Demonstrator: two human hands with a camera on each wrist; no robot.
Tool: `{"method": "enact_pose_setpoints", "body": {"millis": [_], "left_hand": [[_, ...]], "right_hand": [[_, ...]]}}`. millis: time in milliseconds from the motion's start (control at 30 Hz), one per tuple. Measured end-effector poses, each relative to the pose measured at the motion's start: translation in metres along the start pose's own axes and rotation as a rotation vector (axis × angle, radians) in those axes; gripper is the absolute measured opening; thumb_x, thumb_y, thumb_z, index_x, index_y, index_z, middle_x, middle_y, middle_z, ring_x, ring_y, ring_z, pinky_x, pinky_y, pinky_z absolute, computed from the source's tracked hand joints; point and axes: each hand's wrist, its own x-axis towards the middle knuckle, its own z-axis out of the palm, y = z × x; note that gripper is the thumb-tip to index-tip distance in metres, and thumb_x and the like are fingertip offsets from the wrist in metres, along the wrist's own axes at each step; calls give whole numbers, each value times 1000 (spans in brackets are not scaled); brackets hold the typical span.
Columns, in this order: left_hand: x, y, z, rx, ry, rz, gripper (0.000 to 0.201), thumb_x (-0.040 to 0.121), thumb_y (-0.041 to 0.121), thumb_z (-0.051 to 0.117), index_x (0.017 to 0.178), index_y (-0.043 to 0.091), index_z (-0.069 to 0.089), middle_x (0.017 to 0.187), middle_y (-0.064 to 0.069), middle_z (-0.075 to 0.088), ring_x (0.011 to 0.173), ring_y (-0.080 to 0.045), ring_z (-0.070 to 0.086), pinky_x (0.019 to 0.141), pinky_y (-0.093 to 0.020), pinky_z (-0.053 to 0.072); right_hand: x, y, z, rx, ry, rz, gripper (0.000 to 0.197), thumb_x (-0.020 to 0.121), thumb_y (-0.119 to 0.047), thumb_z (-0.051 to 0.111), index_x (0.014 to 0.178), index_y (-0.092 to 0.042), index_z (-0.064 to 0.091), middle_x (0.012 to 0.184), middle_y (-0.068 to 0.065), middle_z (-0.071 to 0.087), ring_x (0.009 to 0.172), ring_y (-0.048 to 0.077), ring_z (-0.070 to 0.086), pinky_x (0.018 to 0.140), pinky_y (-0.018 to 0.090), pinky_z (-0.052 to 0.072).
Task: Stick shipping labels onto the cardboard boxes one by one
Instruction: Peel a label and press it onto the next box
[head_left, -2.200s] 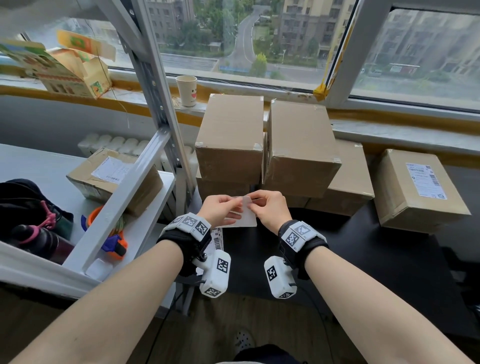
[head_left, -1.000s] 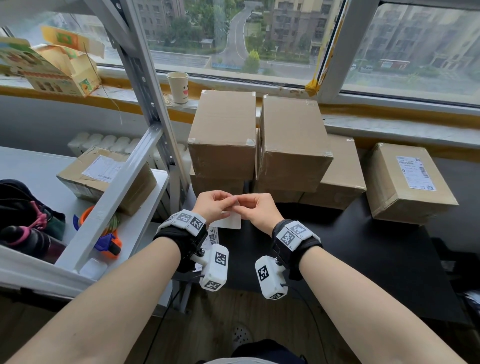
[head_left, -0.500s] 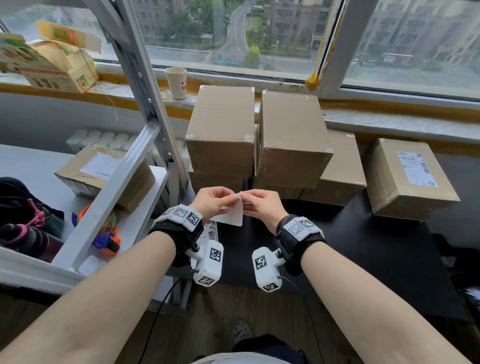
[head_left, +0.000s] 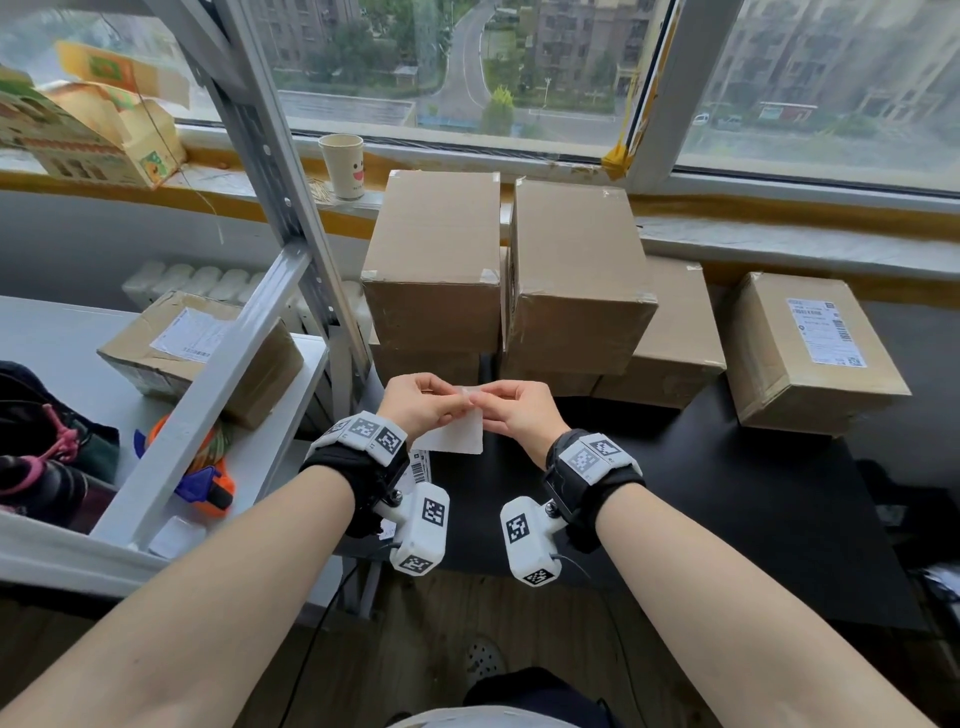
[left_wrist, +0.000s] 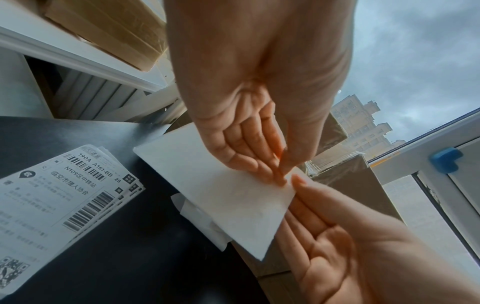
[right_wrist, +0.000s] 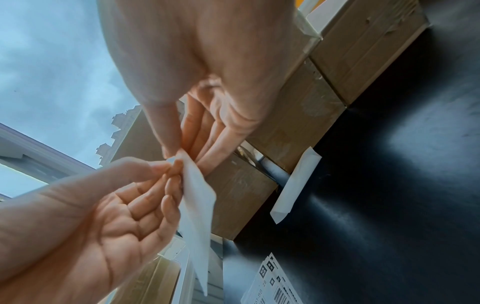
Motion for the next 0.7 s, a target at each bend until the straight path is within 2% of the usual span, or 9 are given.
{"method": "enact_pose_setpoints", "body": {"millis": [67,133,233,333,433,533,633,700], "left_hand": [[0,-1,-1,-20,-5,-29,17,70,4,79,79,9,66,82,-13,67,74,-17,65,63,-20,52],[0,-3,-1,-21,-12,-57,20,71,2,78,88,5,68,81,-12,67,73,-17,64,67,-21,52],[0,-5,-2,5,-17,-86,8,76,0,73,82,4,70,75,-11,66,70,-15,61,68,-18,51],[1,-8,-3,-12,-4,-109,4,78,1,72,80,5,70,75,-11,66,70,-15,61,69,-18,52],[3,-15,-3,-22,13,-124,2,80,1,70,81,2,69,73,-10,66,64,-12,61,60,-13,51],[8,-28,-6,24,41,-163,2,80,2,70,82,2,69,71,-9,67,58,-8,65,61,-13,53],[15,-40,-10,33,79,-207,5,81,-1,68,76,0,67,57,-6,66,44,-4,63,53,-11,51],[20,-47,-13,58,98,-237,3,81,-1,68,78,-2,67,58,-7,66,42,-4,62,51,-11,50]], "right_hand": [[0,2,-3,-7,36,-18,25,85,-7,66,103,11,64,101,24,67,89,25,67,77,26,58],[0,2,-6,15,73,-15,14,87,-4,62,97,6,64,94,20,66,82,22,66,72,23,58],[0,4,-10,18,116,0,13,88,-5,62,97,4,64,96,18,66,87,25,66,72,25,59],[1,8,-15,9,139,19,15,88,-7,63,99,2,65,98,17,67,90,26,67,72,26,59],[1,15,-23,29,180,26,14,89,-7,62,99,2,64,92,14,66,83,22,66,68,23,59],[2,24,-34,55,253,46,16,90,-6,60,102,4,62,88,13,65,74,18,64,64,21,58],[4,34,-48,54,324,65,21,90,-8,60,106,6,61,87,12,65,74,17,64,62,19,58],[6,38,-57,65,364,78,18,91,-9,59,104,3,61,85,9,65,73,16,64,60,18,57]]}}
